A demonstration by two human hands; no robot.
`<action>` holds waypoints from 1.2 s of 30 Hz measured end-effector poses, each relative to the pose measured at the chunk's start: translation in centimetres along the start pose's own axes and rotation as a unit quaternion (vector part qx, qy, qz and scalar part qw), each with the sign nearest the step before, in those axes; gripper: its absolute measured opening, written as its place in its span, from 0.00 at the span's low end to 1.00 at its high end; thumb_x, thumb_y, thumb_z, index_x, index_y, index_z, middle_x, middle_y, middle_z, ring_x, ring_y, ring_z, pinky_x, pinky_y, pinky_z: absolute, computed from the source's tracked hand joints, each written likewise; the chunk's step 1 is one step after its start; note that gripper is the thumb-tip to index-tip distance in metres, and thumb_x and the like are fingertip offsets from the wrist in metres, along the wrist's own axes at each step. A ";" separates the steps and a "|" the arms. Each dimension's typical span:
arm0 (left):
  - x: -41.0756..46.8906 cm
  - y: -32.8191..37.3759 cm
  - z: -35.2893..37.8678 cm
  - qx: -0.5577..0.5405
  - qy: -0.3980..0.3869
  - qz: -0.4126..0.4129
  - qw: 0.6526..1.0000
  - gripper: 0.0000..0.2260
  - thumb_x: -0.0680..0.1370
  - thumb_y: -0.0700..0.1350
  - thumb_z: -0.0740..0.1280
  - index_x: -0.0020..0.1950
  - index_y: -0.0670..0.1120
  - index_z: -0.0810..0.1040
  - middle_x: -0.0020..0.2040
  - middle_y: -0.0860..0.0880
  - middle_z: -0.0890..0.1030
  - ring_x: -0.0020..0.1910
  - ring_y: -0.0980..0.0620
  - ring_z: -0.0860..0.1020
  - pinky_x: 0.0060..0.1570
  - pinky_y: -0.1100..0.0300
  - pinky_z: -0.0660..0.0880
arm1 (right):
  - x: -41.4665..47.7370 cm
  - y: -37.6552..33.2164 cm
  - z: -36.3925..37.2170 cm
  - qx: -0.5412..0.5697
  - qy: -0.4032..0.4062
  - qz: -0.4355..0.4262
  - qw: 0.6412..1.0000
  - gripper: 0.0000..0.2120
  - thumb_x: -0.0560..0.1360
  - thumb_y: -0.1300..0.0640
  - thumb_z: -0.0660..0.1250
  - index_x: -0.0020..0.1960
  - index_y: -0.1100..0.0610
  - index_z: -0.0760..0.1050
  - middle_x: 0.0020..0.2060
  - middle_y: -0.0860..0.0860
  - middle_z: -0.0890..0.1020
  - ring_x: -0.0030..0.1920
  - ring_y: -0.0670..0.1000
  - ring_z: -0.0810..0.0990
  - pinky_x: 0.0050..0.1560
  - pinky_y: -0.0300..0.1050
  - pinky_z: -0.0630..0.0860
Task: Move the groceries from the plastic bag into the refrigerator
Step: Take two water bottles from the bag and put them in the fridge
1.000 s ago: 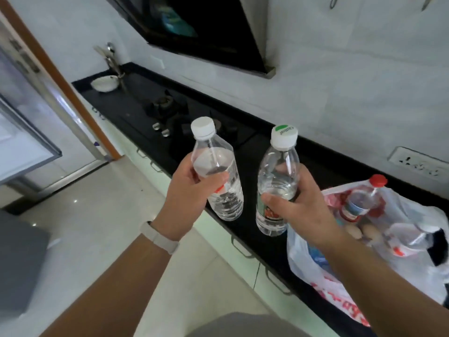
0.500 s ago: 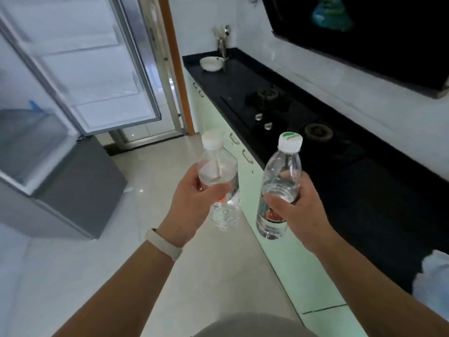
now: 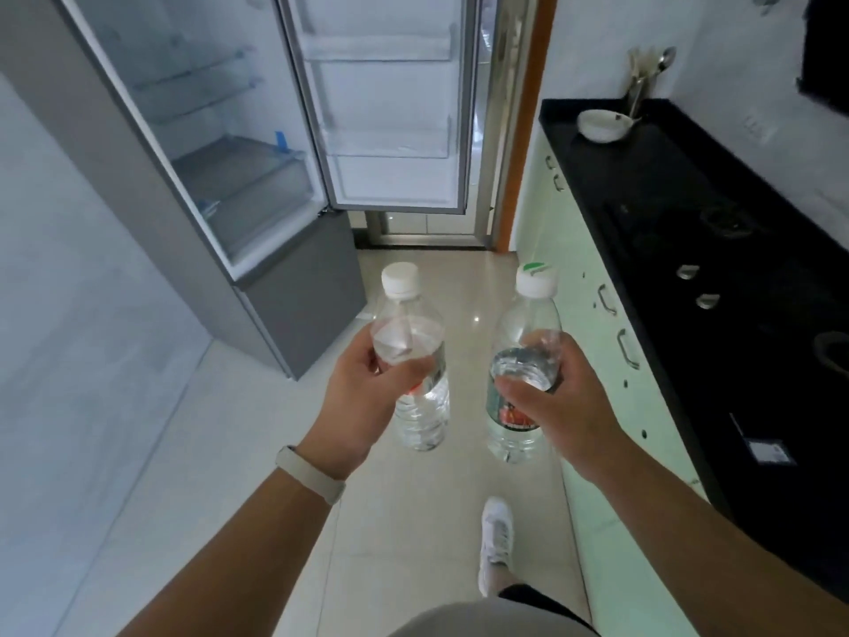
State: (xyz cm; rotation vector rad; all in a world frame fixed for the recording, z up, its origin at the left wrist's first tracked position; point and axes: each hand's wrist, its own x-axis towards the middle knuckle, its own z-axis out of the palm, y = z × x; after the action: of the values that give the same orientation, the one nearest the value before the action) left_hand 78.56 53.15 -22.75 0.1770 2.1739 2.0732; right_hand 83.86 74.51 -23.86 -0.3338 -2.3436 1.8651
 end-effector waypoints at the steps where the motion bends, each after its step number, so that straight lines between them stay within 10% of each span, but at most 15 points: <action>1: 0.8 -0.2 -0.4 0.003 0.010 -0.001 1.000 0.24 0.63 0.55 0.74 0.57 0.50 0.80 0.50 0.49 0.84 0.50 0.48 0.82 0.52 0.53 0.78 | 1.4 0.1 0.5 0.003 -0.012 -0.002 1.000 0.25 0.62 0.48 0.76 0.57 0.46 0.73 0.44 0.44 0.82 0.45 0.45 0.83 0.53 0.50 0.80; 36: 35.3 -0.2 -4.4 -0.002 0.224 0.014 0.974 0.22 0.66 0.52 0.73 0.58 0.44 0.79 0.47 0.46 0.83 0.47 0.48 0.82 0.47 0.59 0.78 | 44.0 -1.5 9.2 0.019 -0.216 -0.029 0.976 0.20 0.63 0.49 0.76 0.52 0.44 0.73 0.42 0.45 0.83 0.43 0.48 0.83 0.51 0.54 0.81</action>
State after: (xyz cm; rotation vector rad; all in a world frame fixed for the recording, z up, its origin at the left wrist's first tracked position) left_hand 43.07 55.02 -23.24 -0.2938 2.4124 2.3125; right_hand 38.97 76.54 -26.17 0.1620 -2.5352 2.1253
